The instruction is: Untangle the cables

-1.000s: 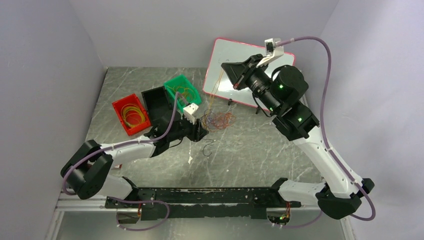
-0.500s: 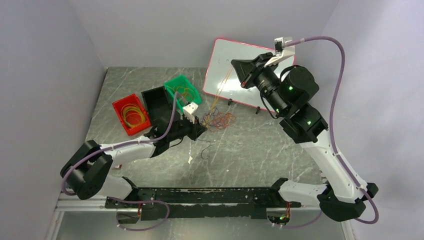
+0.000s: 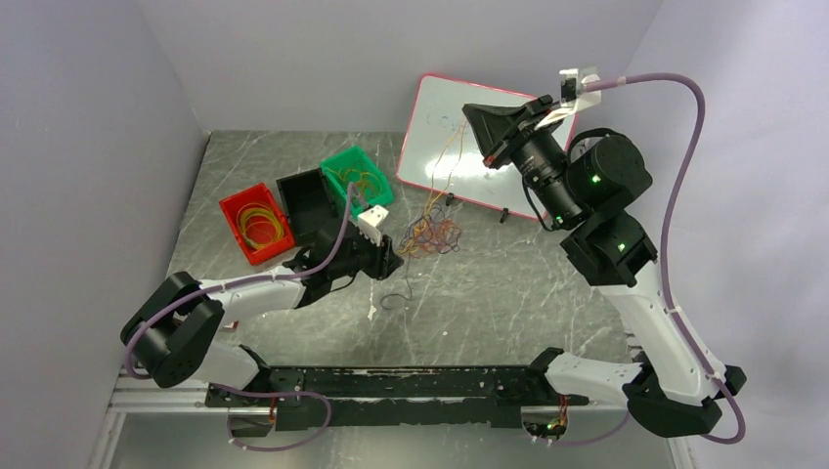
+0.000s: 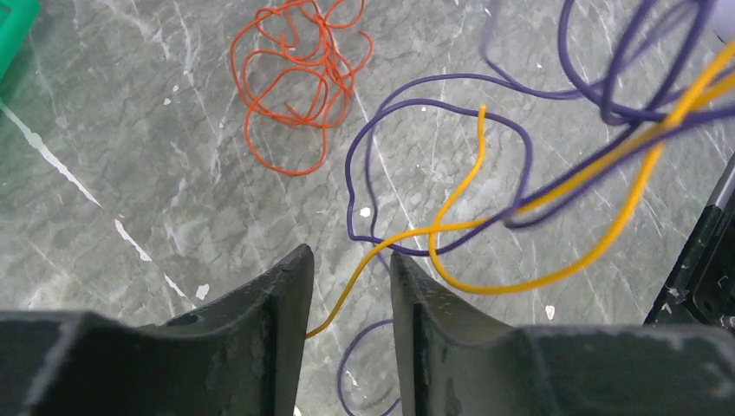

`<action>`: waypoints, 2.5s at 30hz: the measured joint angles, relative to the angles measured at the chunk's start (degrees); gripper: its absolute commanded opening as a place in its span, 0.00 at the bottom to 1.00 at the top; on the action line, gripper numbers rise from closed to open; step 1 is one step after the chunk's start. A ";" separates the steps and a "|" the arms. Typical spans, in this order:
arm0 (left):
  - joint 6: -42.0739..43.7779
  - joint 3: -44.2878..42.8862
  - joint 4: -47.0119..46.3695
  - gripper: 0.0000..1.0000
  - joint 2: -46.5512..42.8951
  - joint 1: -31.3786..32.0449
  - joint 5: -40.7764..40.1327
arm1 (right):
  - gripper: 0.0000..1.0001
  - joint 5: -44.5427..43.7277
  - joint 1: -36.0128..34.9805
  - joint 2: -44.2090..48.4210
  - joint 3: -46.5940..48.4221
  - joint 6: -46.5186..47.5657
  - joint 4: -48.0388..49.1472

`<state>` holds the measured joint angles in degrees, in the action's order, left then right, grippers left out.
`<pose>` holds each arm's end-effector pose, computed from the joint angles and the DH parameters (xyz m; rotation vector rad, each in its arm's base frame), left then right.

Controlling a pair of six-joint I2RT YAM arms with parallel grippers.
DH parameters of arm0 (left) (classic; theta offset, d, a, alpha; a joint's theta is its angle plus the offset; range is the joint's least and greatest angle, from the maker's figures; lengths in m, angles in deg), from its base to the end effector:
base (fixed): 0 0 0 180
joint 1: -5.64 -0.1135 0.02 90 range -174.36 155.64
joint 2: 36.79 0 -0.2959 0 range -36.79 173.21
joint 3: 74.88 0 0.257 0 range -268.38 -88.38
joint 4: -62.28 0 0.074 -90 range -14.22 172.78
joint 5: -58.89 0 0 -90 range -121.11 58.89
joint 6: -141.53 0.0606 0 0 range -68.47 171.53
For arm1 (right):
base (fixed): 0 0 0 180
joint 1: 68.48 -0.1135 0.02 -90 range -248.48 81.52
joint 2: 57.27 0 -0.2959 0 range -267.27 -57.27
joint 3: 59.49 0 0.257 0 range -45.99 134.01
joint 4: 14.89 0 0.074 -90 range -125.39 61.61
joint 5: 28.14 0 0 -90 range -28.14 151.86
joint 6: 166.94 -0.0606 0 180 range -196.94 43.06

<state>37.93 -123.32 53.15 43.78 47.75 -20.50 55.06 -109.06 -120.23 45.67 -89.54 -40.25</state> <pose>0.2241 -0.2176 0.2165 0.6279 1.9588 -0.8035 0.1598 0.1274 0.5886 -0.2147 1.2951 0.7198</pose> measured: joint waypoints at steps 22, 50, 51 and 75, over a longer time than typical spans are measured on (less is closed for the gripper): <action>-1.22 1.60 1.75 0.73 -1.46 0.00 -2.54 | 0.00 -0.04 0.00 1.99 -1.09 2.34 -1.42; 11.26 -4.26 -3.93 0.99 -21.94 0.00 0.94 | 0.00 12.61 0.00 1.36 -11.98 -5.53 -0.46; 11.30 -4.79 -5.31 1.00 -20.81 0.00 1.62 | 0.00 13.16 0.00 1.36 -12.17 -5.84 -0.09; 7.32 -9.68 -17.16 0.07 -3.67 0.13 14.67 | 0.00 14.27 0.00 -0.79 -12.46 -13.16 8.13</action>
<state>45.25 -133.00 35.99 40.11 47.88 -5.83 69.33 -109.06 -121.02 33.21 -102.70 -32.12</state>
